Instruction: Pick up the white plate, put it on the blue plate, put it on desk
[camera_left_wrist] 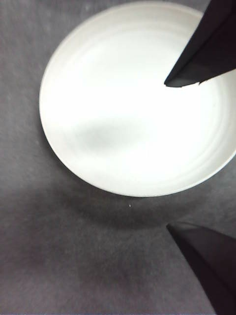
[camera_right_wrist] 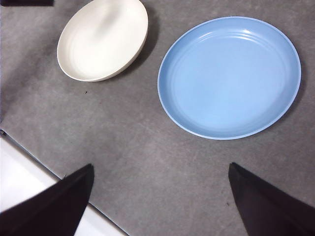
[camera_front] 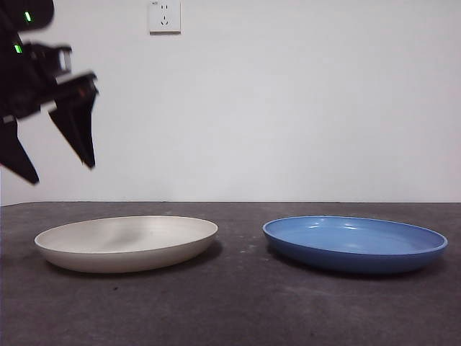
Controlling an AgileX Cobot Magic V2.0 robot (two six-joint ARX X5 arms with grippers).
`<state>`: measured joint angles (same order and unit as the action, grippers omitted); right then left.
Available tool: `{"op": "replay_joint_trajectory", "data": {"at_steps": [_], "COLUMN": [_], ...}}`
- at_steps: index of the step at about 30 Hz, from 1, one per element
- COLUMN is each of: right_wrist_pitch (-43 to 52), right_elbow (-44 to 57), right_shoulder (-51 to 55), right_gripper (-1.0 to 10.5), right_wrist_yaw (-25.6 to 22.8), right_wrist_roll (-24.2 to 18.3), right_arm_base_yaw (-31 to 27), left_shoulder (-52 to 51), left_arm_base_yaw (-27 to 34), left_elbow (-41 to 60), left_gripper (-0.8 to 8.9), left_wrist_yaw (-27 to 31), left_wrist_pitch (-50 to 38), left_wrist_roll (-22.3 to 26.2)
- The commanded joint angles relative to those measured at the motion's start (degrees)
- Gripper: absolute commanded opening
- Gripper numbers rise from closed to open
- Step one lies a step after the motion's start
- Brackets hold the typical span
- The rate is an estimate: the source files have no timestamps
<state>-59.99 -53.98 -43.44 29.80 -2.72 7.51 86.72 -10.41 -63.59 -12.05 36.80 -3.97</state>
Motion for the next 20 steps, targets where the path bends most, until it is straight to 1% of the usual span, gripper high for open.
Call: {"op": "replay_joint_trajectory", "data": {"at_steps": [1,8,20], "right_wrist_pitch": [0.4,0.4,0.9], "right_elbow": [-1.1,-1.1,-1.1], "right_shoulder": [-0.3,-0.3,-0.3], "right_gripper": [4.4,4.4,4.4], "right_wrist_yaw": [0.0,0.0,0.0], "right_wrist_roll": [0.4,0.4,0.4], "right_arm_base_yaw": [0.2,0.2,0.2], "left_shoulder": [3.4,9.0,14.0], "left_arm_base_yaw": [-0.1,-0.1,-0.1], "left_elbow": [-1.4,-1.4,-1.4], "left_gripper": [4.37,4.37,4.32], "left_wrist_yaw": [0.1,0.1,0.1], "left_wrist_pitch": [-1.4,-4.4,-6.5], "left_wrist_roll": [0.3,0.3,0.2]}}
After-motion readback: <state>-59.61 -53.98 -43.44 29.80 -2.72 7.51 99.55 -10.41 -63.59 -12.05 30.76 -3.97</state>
